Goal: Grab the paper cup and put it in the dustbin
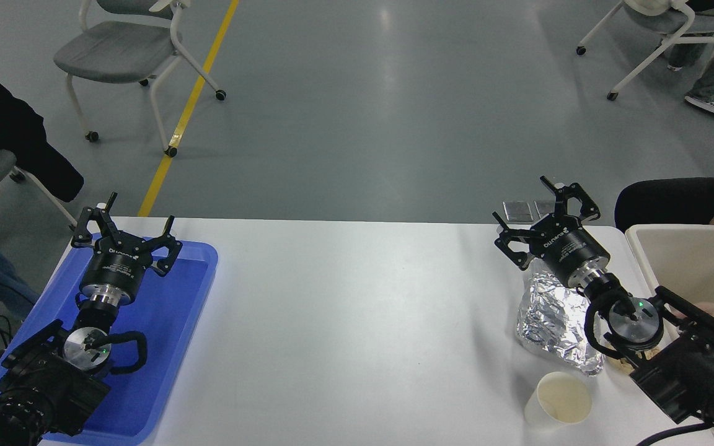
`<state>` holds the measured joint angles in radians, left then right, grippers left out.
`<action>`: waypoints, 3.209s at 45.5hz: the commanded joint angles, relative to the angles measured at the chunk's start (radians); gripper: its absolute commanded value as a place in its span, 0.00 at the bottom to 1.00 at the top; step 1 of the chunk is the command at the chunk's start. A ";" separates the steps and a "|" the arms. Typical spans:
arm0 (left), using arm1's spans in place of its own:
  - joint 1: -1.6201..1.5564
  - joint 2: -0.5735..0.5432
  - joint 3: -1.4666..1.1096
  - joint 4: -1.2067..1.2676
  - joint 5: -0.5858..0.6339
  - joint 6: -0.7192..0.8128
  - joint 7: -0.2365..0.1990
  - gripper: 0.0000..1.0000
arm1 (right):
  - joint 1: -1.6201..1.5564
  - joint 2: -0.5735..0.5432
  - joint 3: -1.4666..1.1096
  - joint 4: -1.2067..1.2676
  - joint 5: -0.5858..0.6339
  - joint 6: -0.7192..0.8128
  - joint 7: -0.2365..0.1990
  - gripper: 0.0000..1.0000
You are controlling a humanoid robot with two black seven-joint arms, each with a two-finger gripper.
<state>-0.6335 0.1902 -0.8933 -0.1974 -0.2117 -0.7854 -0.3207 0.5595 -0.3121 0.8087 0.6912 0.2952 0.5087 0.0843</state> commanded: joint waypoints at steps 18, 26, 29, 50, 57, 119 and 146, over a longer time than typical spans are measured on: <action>0.000 0.002 0.001 -0.001 0.000 0.000 0.000 1.00 | 0.048 0.018 -0.032 0.011 -0.181 -0.012 -0.009 1.00; 0.000 0.002 0.001 -0.001 0.000 0.000 0.000 1.00 | 0.189 -0.031 -0.129 0.016 -0.395 -0.012 -0.014 1.00; 0.000 0.002 0.001 -0.001 0.000 0.000 0.000 1.00 | 0.266 -0.070 -0.199 0.013 -0.445 -0.012 -0.014 1.00; 0.001 0.003 0.001 -0.001 0.000 0.000 0.000 1.00 | 0.799 -0.145 -1.054 0.031 -0.559 -0.024 -0.064 1.00; 0.000 0.003 0.001 -0.001 0.000 0.000 0.000 1.00 | 0.979 -0.145 -1.357 0.128 -0.607 0.024 -0.064 1.00; 0.001 0.005 -0.001 0.003 0.000 0.000 -0.001 1.00 | 1.952 0.024 -2.145 0.881 -0.538 0.277 -0.061 1.00; 0.003 0.006 0.001 -0.001 0.000 0.000 -0.001 1.00 | 1.849 -0.169 -2.151 0.970 -0.646 0.277 -0.067 1.00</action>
<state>-0.6311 0.1962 -0.8936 -0.1973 -0.2116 -0.7854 -0.3223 2.4849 -0.3566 -1.3379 1.6027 -0.2724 0.7845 0.0197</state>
